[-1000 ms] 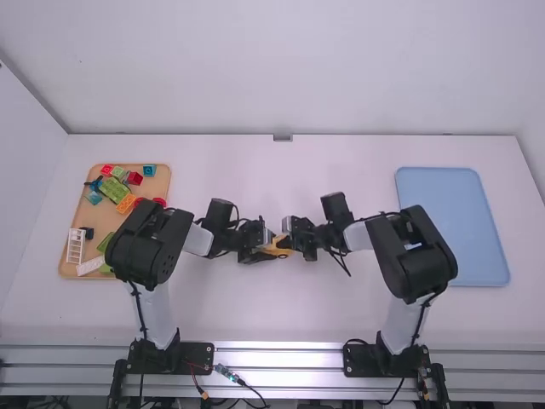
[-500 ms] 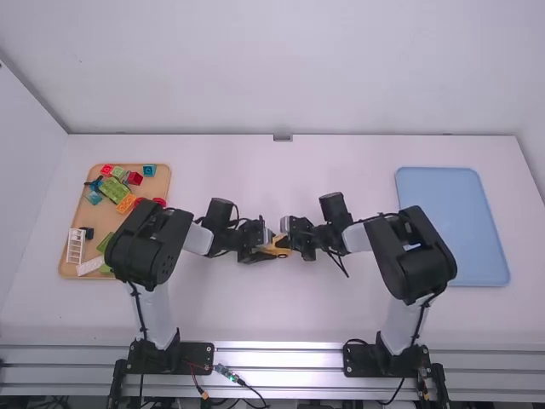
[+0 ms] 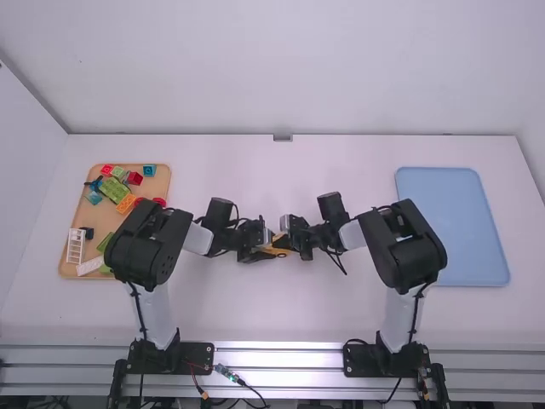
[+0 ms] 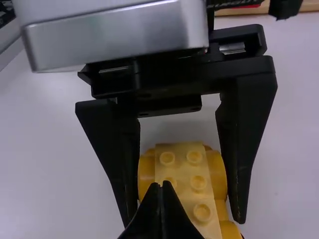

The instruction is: Assemble lego blocks to make yellow taxi

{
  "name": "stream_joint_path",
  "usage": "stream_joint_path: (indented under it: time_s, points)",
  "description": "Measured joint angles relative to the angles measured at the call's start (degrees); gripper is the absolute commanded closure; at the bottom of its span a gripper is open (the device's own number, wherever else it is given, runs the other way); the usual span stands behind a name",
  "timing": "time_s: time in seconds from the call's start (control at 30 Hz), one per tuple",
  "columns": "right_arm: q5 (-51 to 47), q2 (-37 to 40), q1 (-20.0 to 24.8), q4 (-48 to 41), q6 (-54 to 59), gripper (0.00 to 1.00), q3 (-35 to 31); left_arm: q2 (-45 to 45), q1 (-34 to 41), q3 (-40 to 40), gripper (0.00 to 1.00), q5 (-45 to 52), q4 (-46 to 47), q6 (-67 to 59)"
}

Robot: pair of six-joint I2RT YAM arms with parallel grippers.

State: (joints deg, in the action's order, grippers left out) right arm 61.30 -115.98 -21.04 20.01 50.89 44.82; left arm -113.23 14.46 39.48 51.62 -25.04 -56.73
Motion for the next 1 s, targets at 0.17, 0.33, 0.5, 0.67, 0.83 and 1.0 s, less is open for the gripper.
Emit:
stream_joint_path:
  time_s: [0.17, 0.33, 0.5, 0.67, 0.83, 1.0]
  points:
    - [0.26, -0.04, 0.15, 0.02, 0.02, 1.00, -0.09, 0.00, 0.00, 0.04, 0.70, 0.26, 0.28, -1.01]
    - [0.42, -0.04, 0.24, 0.35, 0.33, 1.00, -0.33, 0.00, 0.00, 0.22, 0.70, 0.44, 0.61, -1.86]
    - [0.57, -0.04, 0.31, 0.55, 0.70, 1.00, -0.59, 0.00, 0.00, 0.22, 0.72, 0.63, 0.61, -2.43]
    - [0.70, -0.04, 0.31, 0.48, 1.33, 1.00, -0.59, 0.00, 0.00, 0.22, 0.73, 0.70, 0.59, -2.78]
    - [0.72, -0.04, 0.31, 0.61, 1.64, 1.00, -0.59, 0.00, 0.00, 0.22, 0.73, 0.70, 0.59, -2.73]
    - [1.18, 0.22, 0.87, -0.96, 1.79, 1.00, -0.52, 0.00, 0.07, 0.22, 0.73, 0.85, 0.57, -2.93]
